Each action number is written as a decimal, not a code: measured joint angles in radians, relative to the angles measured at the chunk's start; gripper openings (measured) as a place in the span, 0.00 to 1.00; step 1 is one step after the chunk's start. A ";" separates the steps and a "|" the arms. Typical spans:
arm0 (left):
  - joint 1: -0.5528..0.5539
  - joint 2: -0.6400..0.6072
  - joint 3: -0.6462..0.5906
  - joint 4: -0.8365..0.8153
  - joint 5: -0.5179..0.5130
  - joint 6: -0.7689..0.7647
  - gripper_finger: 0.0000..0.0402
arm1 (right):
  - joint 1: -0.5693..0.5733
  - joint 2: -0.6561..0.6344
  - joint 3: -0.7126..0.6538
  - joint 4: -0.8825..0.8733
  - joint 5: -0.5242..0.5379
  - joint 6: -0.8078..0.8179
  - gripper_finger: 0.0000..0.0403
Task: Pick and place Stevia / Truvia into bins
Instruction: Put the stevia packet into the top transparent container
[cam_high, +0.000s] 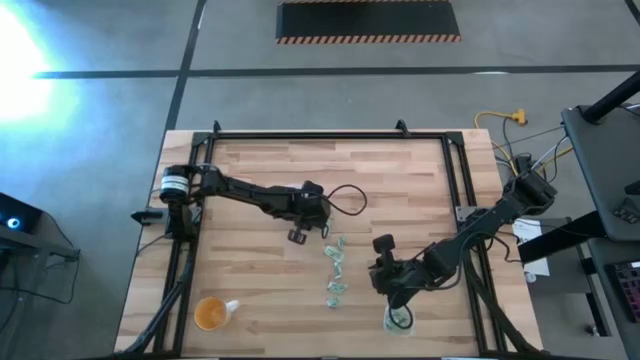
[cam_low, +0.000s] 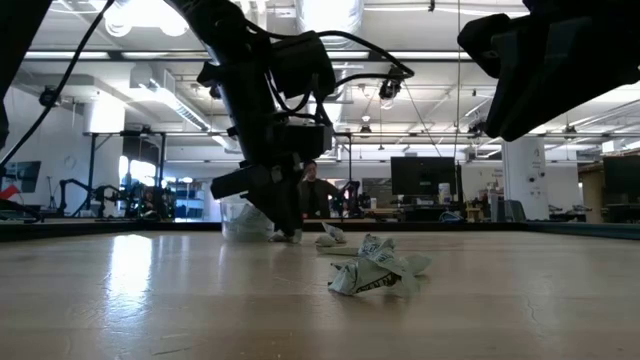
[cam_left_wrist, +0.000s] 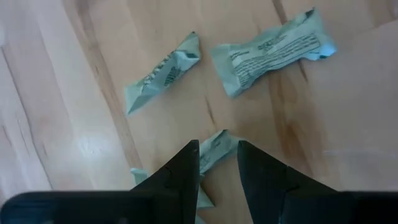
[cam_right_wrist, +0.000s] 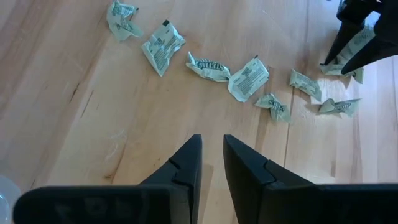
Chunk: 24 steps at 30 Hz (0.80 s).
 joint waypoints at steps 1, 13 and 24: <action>0.002 0.000 -0.001 0.000 0.005 -0.002 0.23 | 0.000 0.000 0.000 0.000 0.000 0.000 0.14; 0.010 0.030 -0.001 0.003 0.026 -0.005 0.22 | 0.000 0.000 0.000 0.001 0.000 0.000 0.14; 0.010 0.012 -0.002 0.013 0.023 -0.003 0.01 | 0.000 0.000 -0.003 0.000 0.000 0.000 0.14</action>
